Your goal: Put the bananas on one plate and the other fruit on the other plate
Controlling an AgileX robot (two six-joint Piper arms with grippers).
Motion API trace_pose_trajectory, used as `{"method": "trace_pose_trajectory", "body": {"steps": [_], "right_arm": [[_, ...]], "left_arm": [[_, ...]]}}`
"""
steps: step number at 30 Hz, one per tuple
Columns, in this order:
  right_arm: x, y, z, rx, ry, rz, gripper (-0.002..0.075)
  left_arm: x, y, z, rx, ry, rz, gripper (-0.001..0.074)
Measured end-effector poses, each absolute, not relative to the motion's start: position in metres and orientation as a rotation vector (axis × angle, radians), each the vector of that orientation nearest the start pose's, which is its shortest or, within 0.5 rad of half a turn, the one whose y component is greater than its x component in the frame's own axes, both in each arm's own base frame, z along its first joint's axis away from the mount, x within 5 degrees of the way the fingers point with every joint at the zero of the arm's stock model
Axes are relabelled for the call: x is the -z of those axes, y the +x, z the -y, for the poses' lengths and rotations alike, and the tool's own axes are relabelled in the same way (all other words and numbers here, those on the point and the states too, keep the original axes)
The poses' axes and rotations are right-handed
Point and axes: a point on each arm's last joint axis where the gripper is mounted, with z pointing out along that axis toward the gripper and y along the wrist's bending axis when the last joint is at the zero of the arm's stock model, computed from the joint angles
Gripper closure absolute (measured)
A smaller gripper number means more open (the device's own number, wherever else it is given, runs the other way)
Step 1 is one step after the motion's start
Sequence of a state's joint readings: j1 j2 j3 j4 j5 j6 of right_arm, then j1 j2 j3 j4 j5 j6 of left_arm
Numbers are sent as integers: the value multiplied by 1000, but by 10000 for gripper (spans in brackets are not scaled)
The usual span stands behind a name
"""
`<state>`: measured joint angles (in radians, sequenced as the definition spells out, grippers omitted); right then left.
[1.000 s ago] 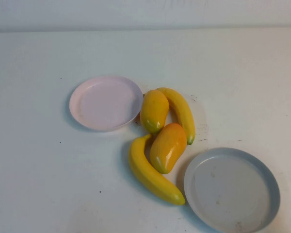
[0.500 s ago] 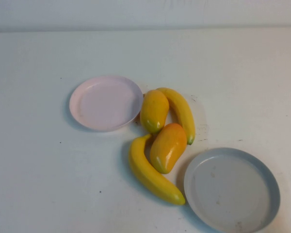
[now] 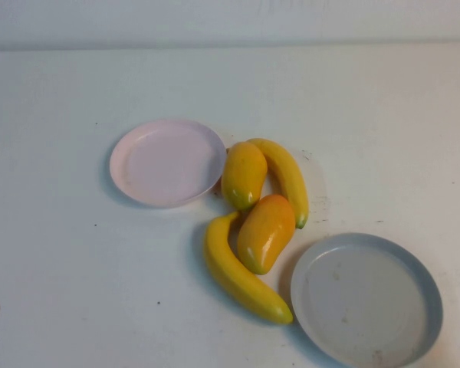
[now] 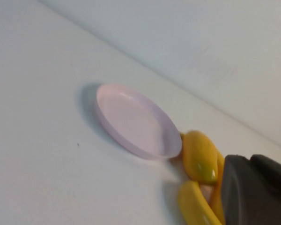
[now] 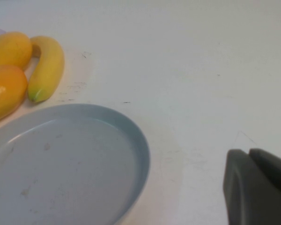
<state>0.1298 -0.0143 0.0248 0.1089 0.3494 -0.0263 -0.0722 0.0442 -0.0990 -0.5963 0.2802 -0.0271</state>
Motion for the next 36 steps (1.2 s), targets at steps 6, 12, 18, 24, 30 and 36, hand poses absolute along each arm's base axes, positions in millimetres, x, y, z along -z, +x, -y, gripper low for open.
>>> {"method": "trace_pose_trajectory", "body": {"steps": [6,12,18,24,30,36], "right_arm": [[-174,52,-10,-178,-76,-1844,742],[-174,52,-10,-178,-76,-1844,742],[-174,52,-10,-178,-76,-1844,742],[-174,52,-10,-178,-76,-1844,742],[-174,52,-10,-178,-76,-1844,742],[-174,52,-10,-178,-76,-1844,741]], "left_arm": [[-258,68,32,669,-221,-1990,740],[-279,101,42,591,43,-2331,740],[-297,151,42,482,169,-2499,740],[-310,200,56,447,311,-2539,740],[-308,240,113,413,576,-2590,740],[-295,268,181,378,830,-2625,740]]}}
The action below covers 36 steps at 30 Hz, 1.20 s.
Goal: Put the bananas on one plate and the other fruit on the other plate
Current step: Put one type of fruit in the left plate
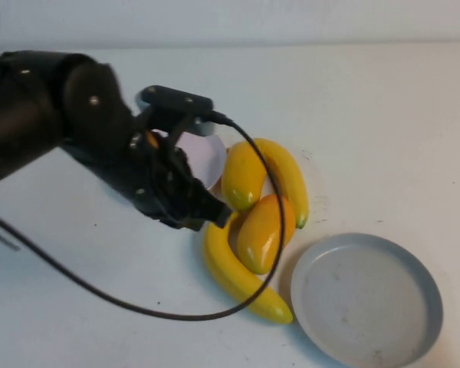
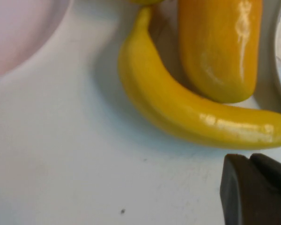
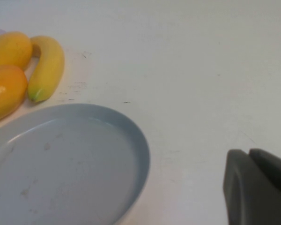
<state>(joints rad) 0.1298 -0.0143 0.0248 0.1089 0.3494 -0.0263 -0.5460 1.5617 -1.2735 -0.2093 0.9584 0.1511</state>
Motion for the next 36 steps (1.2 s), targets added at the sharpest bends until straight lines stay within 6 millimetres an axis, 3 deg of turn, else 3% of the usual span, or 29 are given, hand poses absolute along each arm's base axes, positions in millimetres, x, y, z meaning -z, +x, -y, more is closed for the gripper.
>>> {"method": "trace_pose_trajectory", "body": {"steps": [7,10,16,19,24,26,29,36], "right_arm": [[-174,52,-10,-178,-76,-1844,742],[-174,52,-10,-178,-76,-1844,742],[-174,52,-10,-179,-75,-1844,742],[-174,52,-10,-180,-74,-1844,742],[-174,52,-10,-181,-74,-1844,742],[-174,52,-10,-181,-74,-1844,742],[-174,52,-10,-181,-74,-1844,742],[-174,52,-10,-182,-73,-1844,742]], "left_arm": [[-276,297,238,246,956,-2674,740],[-274,305,256,153,1003,-2668,740],[-268,318,287,153,1048,-2654,728],[-267,324,293,145,1057,-2667,633],[-251,332,298,103,1075,-2714,244],[-243,334,300,97,1076,-2736,135],[-234,335,302,99,1079,-2761,71],[-218,338,304,75,1092,-2788,66]]}}
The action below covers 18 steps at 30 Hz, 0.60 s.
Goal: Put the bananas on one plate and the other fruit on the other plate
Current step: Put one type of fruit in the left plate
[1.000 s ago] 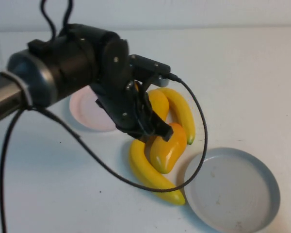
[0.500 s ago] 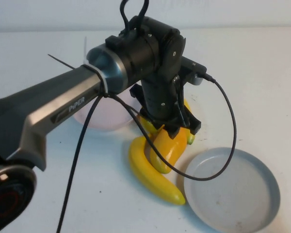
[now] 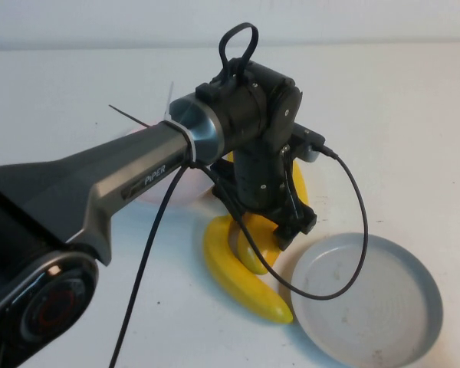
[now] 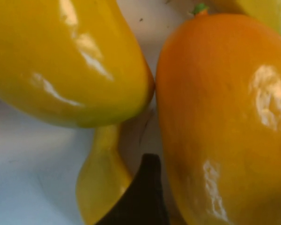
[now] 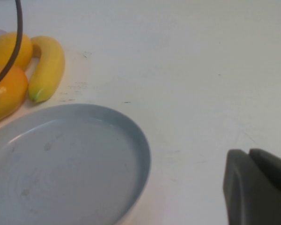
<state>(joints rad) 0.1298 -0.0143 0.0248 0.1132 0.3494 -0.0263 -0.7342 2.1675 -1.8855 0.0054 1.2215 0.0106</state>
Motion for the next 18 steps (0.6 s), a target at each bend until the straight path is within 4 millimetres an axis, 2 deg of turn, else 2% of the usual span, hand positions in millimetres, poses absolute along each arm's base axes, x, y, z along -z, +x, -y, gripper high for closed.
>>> {"method": "trace_pose_trajectory", "body": {"steps": [11,18], "right_arm": [[-174,52,-10,-182,-73,-1844,742],[-174,52,-10,-182,-73,-1844,741]], "left_arm": [[-193,343,309,56,1102,-2817,66],[-191,345,310,55,1099,-2802,66]]}}
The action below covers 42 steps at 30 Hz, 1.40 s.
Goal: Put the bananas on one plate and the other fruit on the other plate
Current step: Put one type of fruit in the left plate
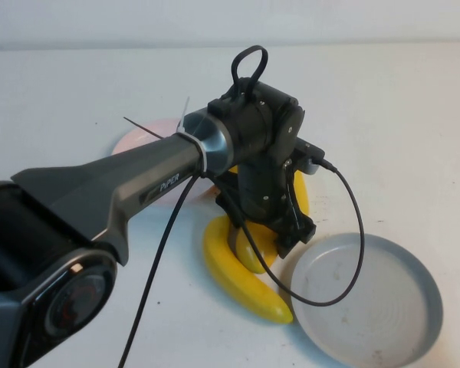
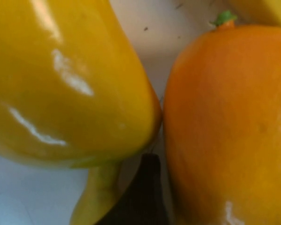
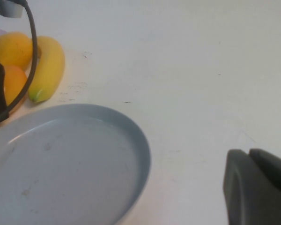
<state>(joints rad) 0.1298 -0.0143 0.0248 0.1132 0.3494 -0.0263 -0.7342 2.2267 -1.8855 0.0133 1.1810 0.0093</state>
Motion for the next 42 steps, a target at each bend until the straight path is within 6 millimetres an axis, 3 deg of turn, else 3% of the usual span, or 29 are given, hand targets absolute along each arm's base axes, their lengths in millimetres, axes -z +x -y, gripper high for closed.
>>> {"method": "trace_pose_trajectory", "body": {"steps": [4,8,16,20,25,29,31,37,42], "right_arm": [[-174,52,-10,-182,-73,-1844,741],[-174,52,-10,-182,-73,-1844,742],[-174,52,-10,-184,-72,-1844,742],[-174,52,-10,-185,-71,-1844,742],[-174,52,-10,-185,-71,-1844,742],[-174,52,-10,-185,-71,-1844,742],[-174,52,-10,-185,-71,-1844,742],[-174,52,-10,-185,-71,-1844,742],[-174,52,-10,-185,-71,-1844,742]], "left_arm": [[-192,345,310,57,1111,-2791,83],[-192,345,310,57,1119,-2785,177],[-195,344,310,48,1228,-2760,176],[-219,345,314,127,1195,-2718,176],[-271,348,311,132,1147,-2574,176],[-283,371,282,-9,1072,-2549,176],[-281,389,256,-65,994,-2580,176],[-261,438,180,-152,760,-2693,176],[-237,459,151,-130,660,-2741,176]]}}
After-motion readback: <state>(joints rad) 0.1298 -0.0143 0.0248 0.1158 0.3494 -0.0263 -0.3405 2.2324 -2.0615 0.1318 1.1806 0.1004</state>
